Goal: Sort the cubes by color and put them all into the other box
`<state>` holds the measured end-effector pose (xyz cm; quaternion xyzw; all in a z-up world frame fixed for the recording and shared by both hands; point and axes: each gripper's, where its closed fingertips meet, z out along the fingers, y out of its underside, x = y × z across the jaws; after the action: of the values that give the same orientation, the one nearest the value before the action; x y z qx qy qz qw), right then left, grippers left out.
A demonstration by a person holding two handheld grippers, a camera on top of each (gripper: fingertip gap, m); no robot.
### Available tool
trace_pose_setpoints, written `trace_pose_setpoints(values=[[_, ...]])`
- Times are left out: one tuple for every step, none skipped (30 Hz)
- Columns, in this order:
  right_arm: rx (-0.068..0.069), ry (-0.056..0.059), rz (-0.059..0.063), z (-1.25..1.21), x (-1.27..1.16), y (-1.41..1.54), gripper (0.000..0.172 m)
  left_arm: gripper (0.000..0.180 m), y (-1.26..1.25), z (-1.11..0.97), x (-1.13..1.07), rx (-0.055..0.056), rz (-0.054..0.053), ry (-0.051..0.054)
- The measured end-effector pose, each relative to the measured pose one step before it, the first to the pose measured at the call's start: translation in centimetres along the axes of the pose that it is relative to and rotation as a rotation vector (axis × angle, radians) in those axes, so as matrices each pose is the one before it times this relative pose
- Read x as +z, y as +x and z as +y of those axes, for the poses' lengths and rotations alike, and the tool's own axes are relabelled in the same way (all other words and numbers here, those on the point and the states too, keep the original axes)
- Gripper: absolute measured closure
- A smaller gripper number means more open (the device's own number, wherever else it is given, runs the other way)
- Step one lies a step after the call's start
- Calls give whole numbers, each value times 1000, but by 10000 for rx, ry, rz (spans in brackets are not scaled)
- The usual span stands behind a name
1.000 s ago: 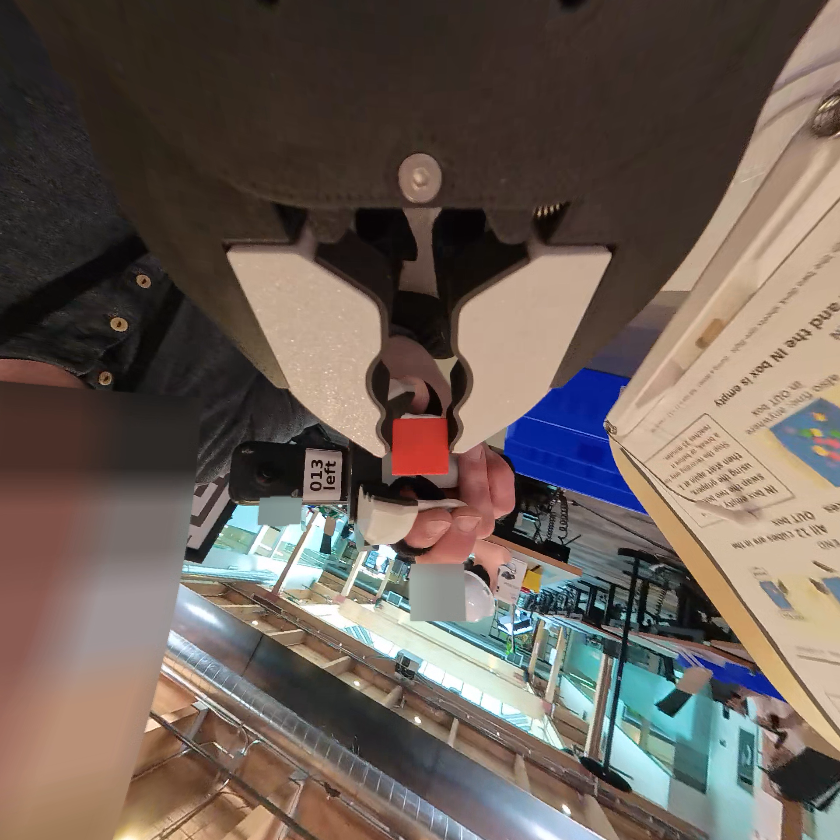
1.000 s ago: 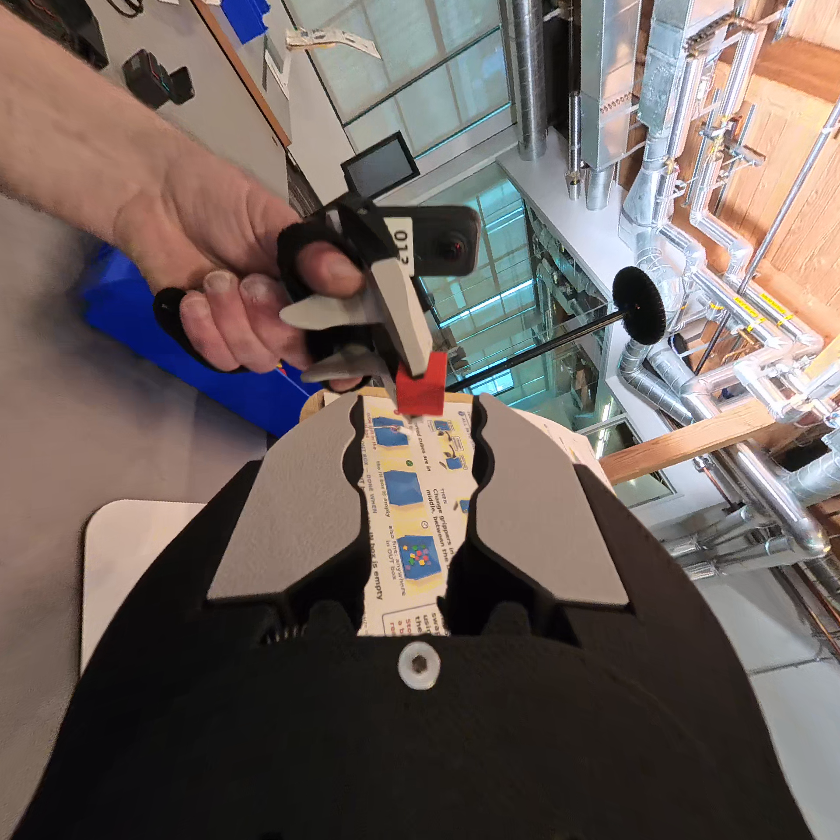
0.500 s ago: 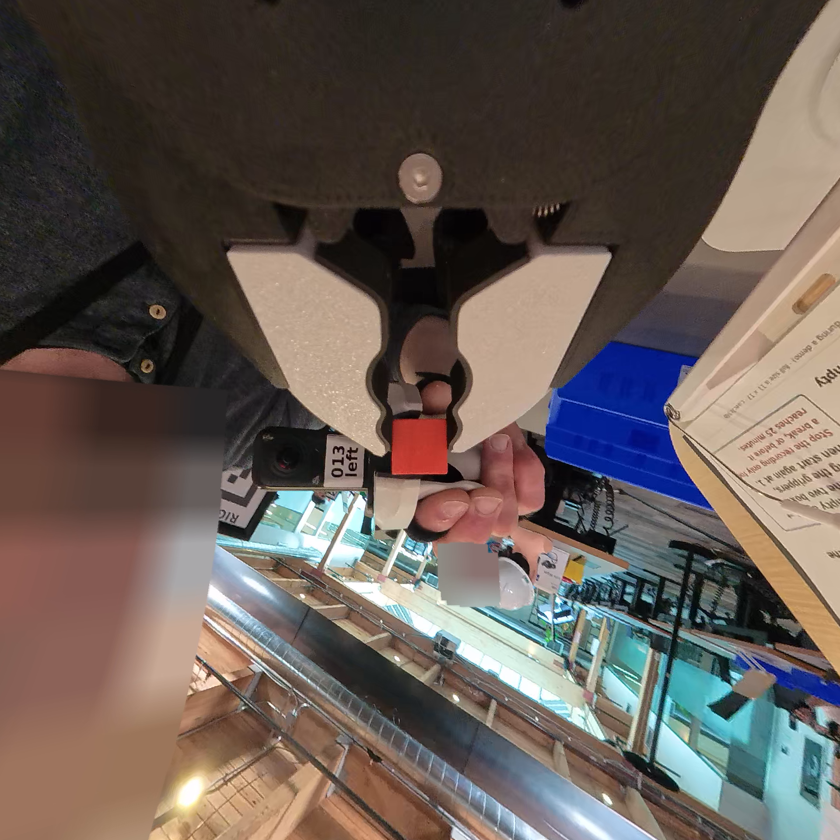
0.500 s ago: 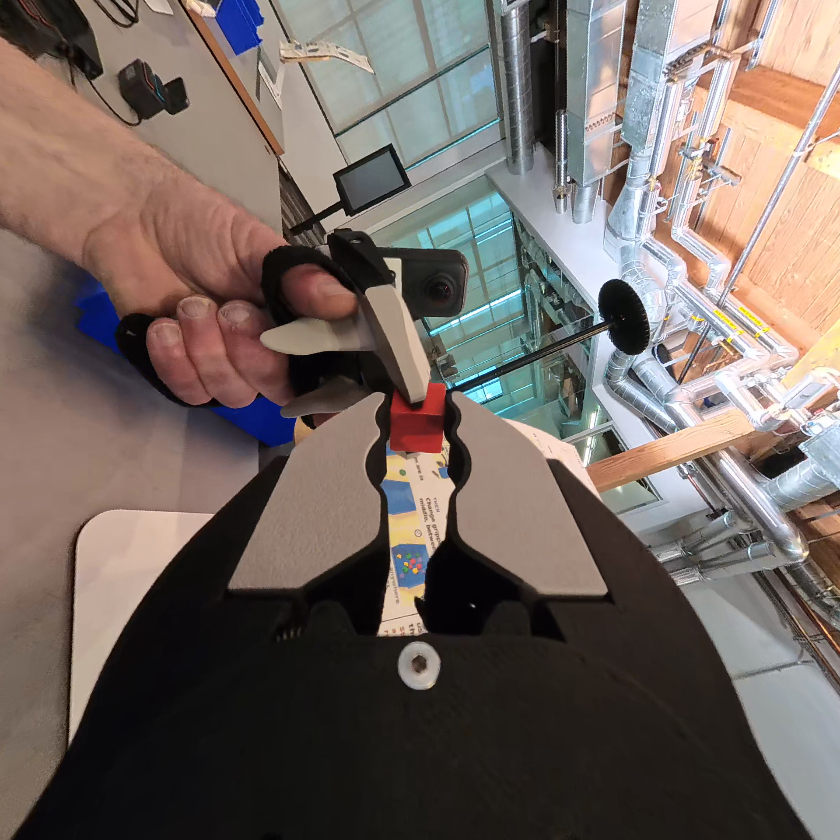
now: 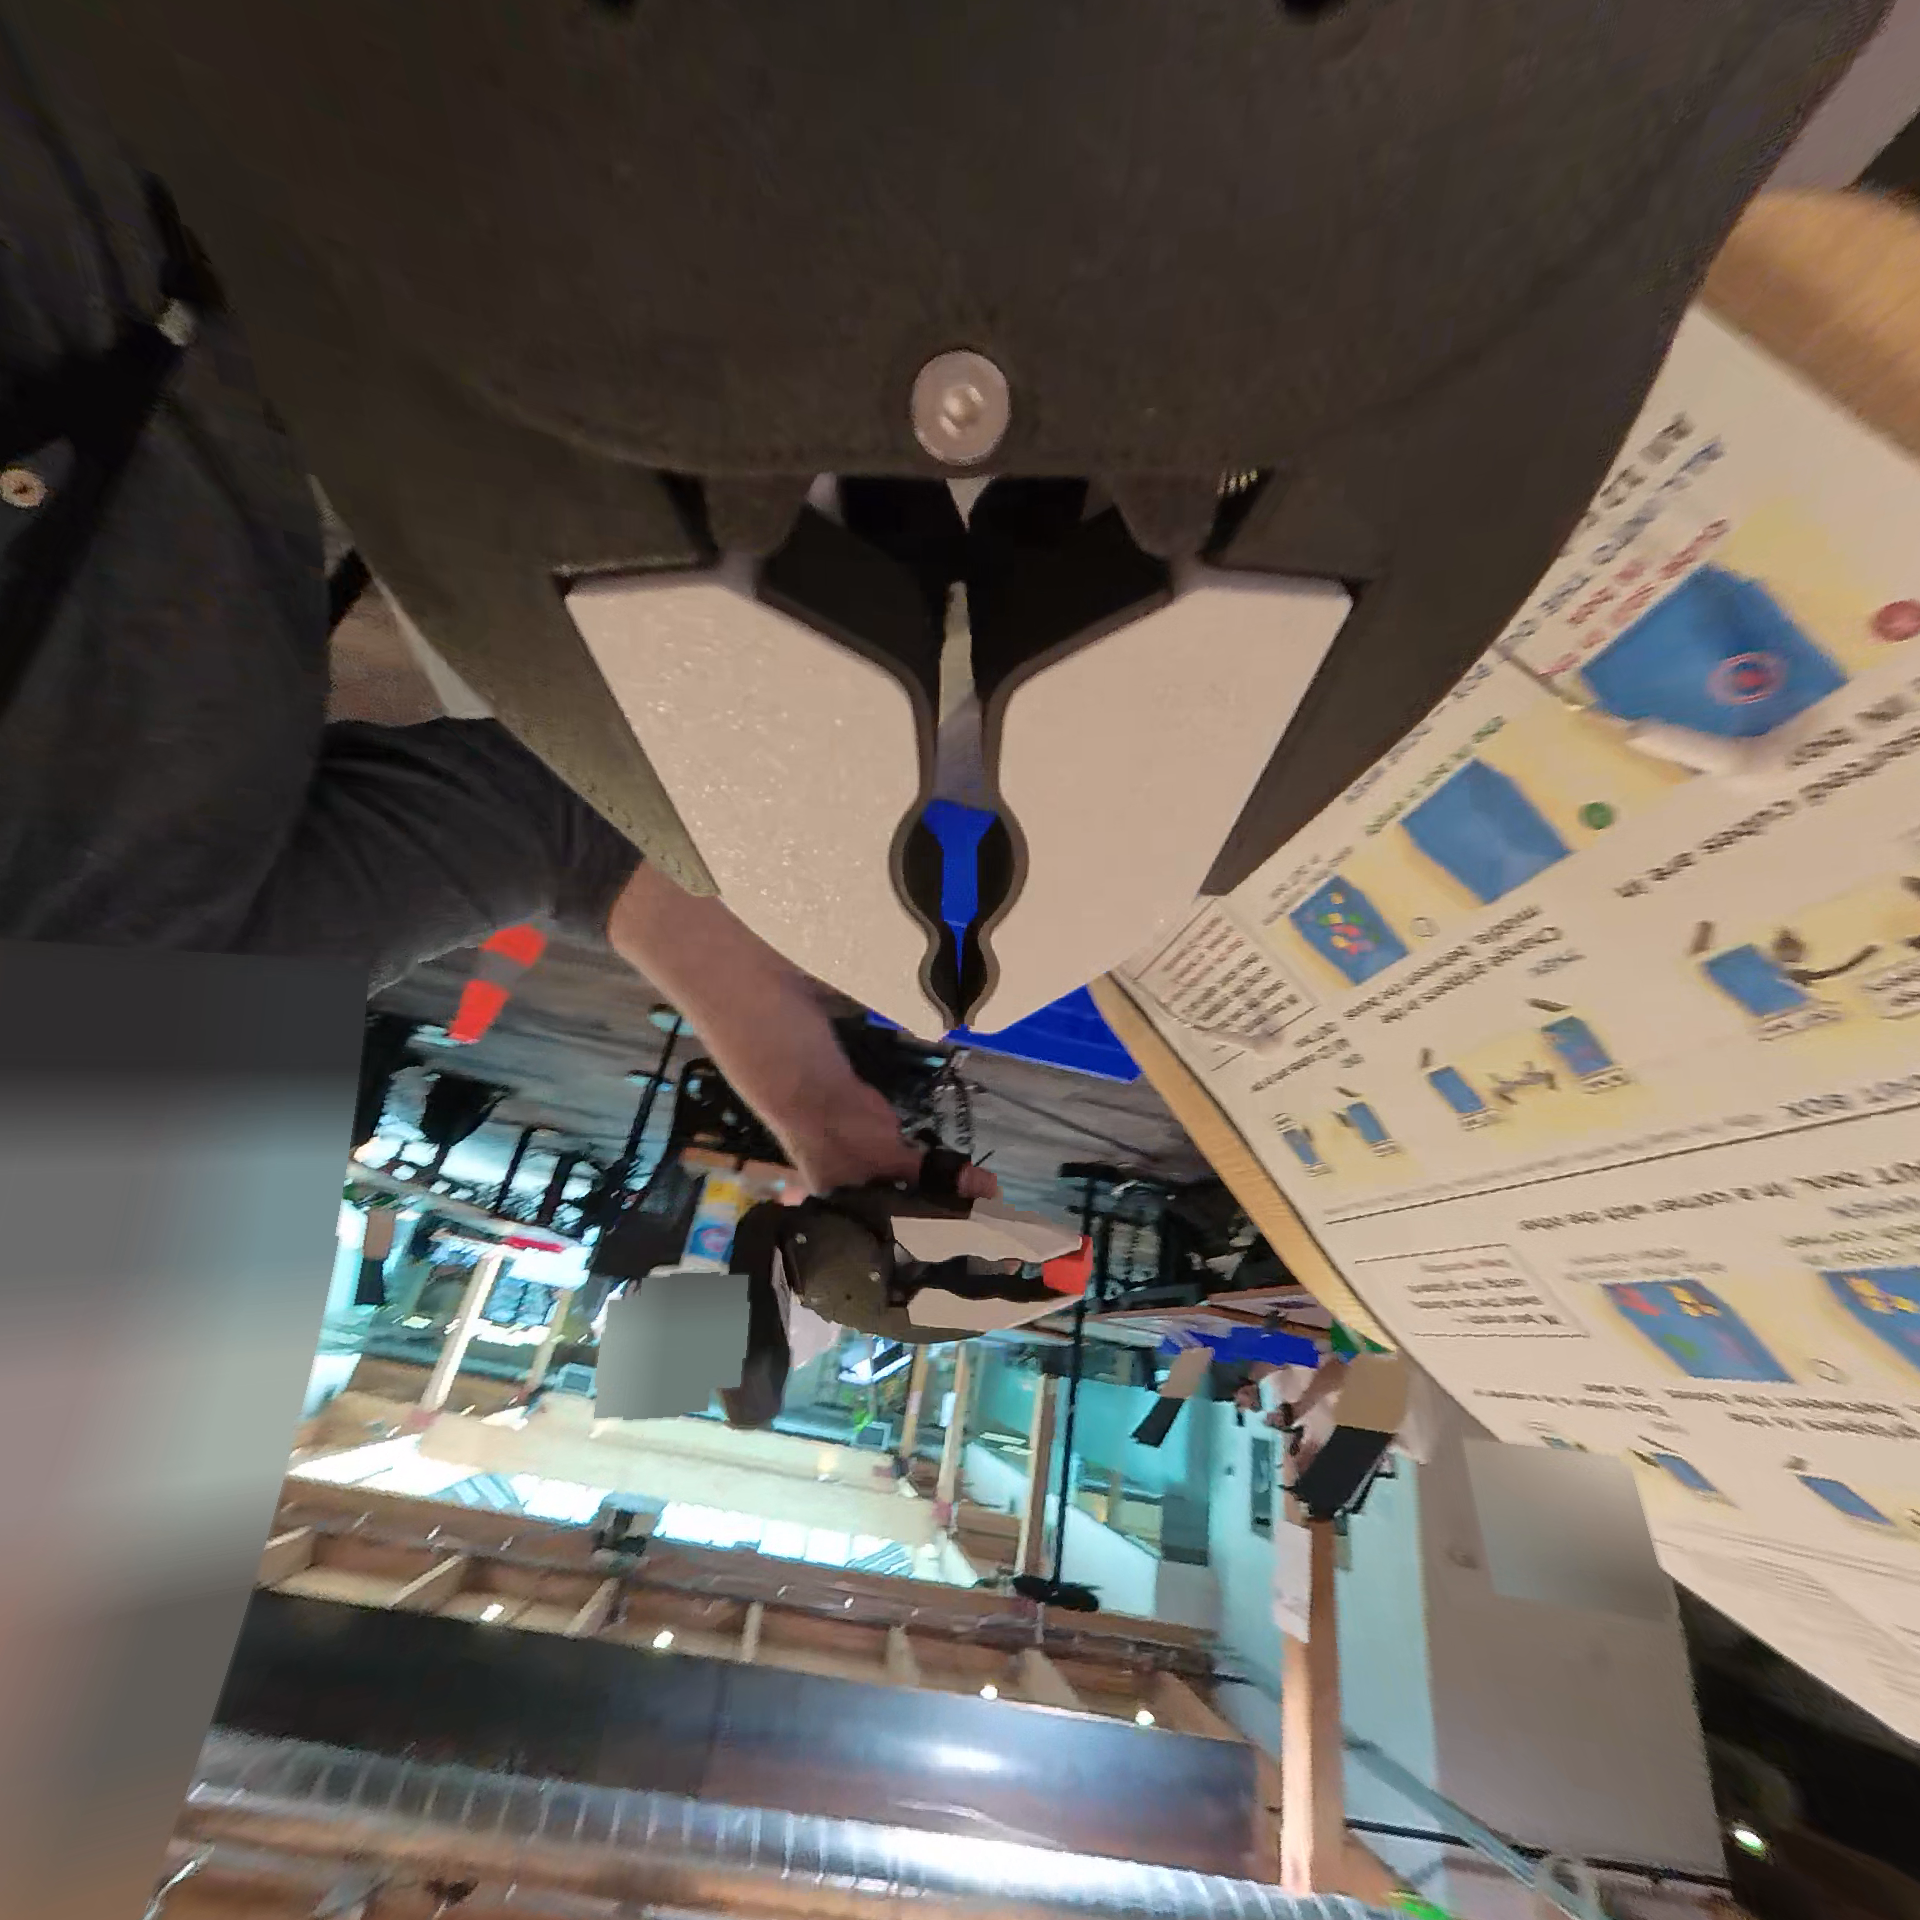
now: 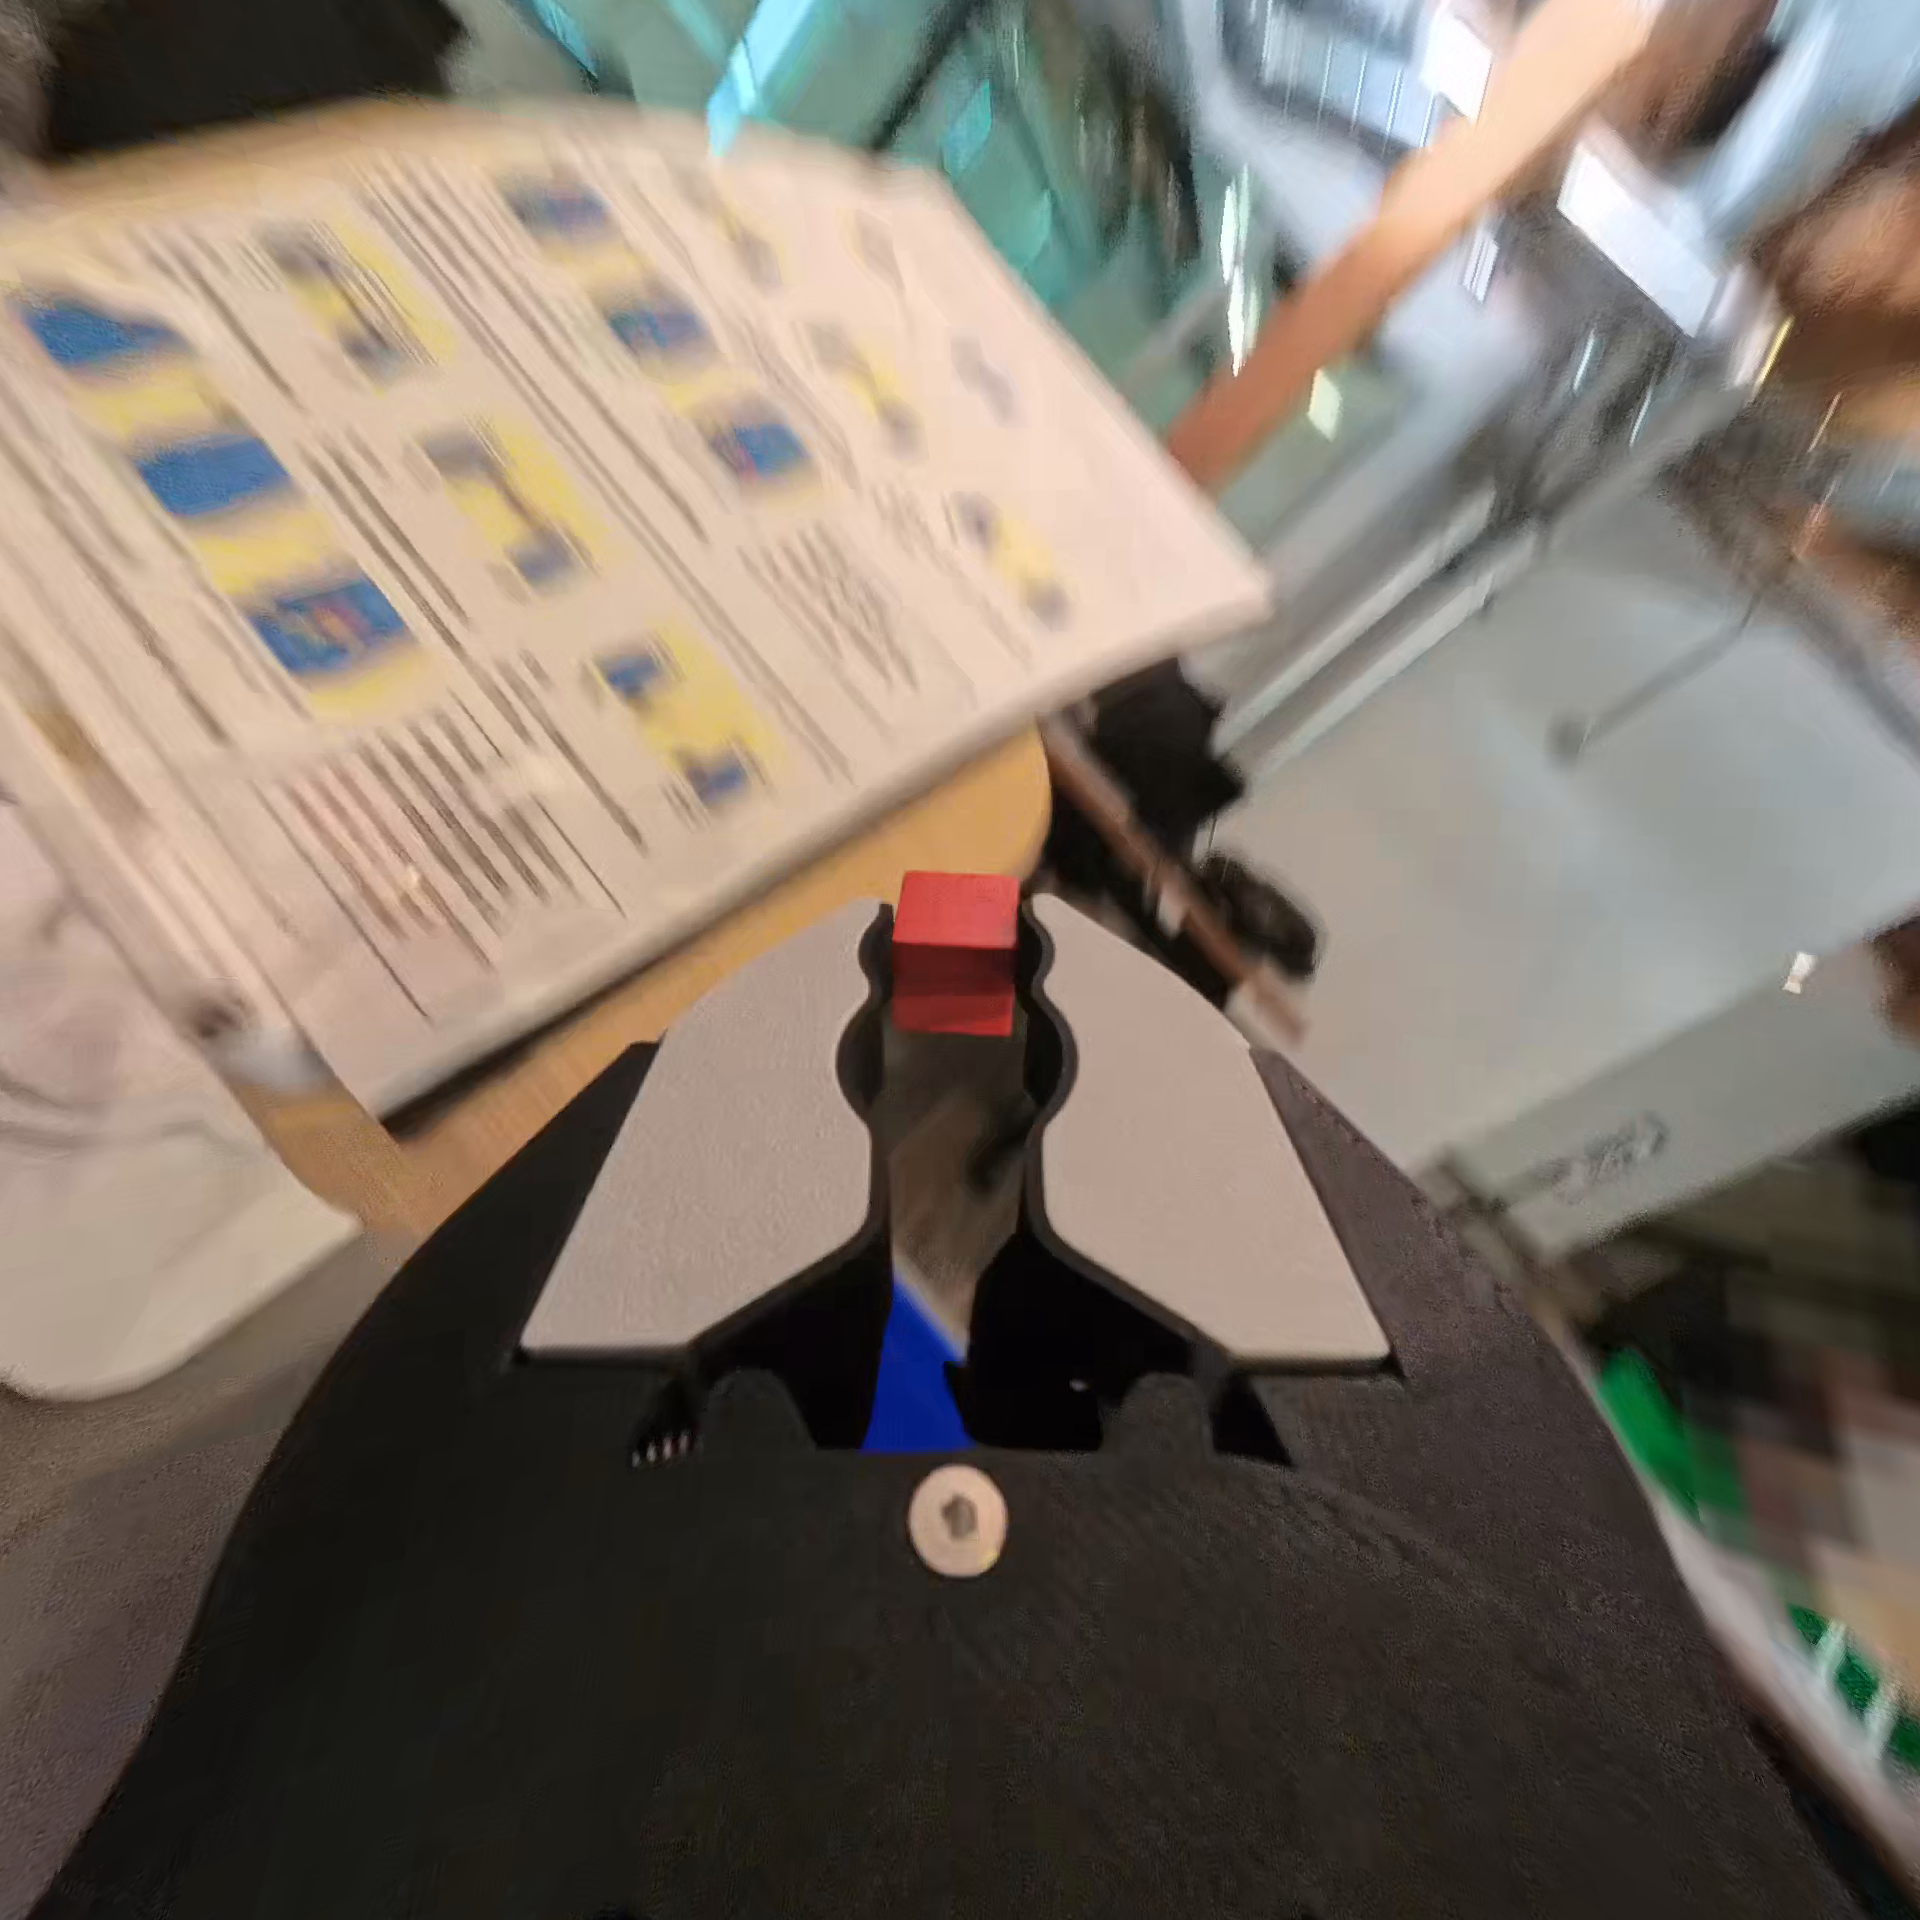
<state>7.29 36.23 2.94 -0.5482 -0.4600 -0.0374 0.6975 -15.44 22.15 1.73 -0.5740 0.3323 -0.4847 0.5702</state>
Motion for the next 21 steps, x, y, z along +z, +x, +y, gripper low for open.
trace_pose_setpoints(values=[[490,-934,140,2998,194,1341,149,180,-159,2,-209,223,-212,-165],[400,-663,163,2620,335,1199,149,180,-167,69,-141,185,-183,-166],[478,-783,-195,2690,562,607,149,180,-165,148,-84,136,-155,-176],[540,-952,-369,2765,757,286,149,180,-195,154,-57,101,-148,-149],[502,-681,-170,2288,879,407,149,180,-230,88,-42,79,-160,-65],[455,-574,-364,2017,1014,-3,149,180,-223,75,-24,41,-124,-15],[408,-662,-473,2005,1137,-235,149,180,-134,129,21,-12,-36,-37],[283,-625,-264,1813,1158,-49,149,180,-106,192,61,-44,6,-73],[152,-553,-138,1552,1132,26,149,180,-127,191,64,-33,-21,-71],[173,-510,-180,1364,1076,-62,148,180,-154,145,47,-7,-57,-41],[176,-328,-209,1010,1029,-152,148,180,-125,116,42,6,-50,-32],[210,-246,-200,813,952,-171,148,180,-64,134,50,6,-15,-60],[182,-318,-282,844,912,-318,149,180,-47,141,37,7,-9,-73],[100,-371,-267,850,861,-337,148,180,-67,96,30,19,-26,-45],[59,-288,-128,685,779,-149,149,180,-58,69,4,14,-27,-31],[118,-247,-90,594,718,-82,148,180,-33,81,22,-1,-3,-50],[88,-255,-129,537,710,-175,148,180,-13,103,19,-10,15,-61],[18,-196,-131,411,658,-226,148,180,-5,82,14,-8,12,-43],[51,-153,-127,330,617,-217,149,180,-34,39,6,5,-11,-17],[67,-191,-226,354,582,-366,149,180,-36,40,2,9,-17,-16],[-9,-179,-165,318,532,-301,148,180,-24,48,5,7,-7,-31]])
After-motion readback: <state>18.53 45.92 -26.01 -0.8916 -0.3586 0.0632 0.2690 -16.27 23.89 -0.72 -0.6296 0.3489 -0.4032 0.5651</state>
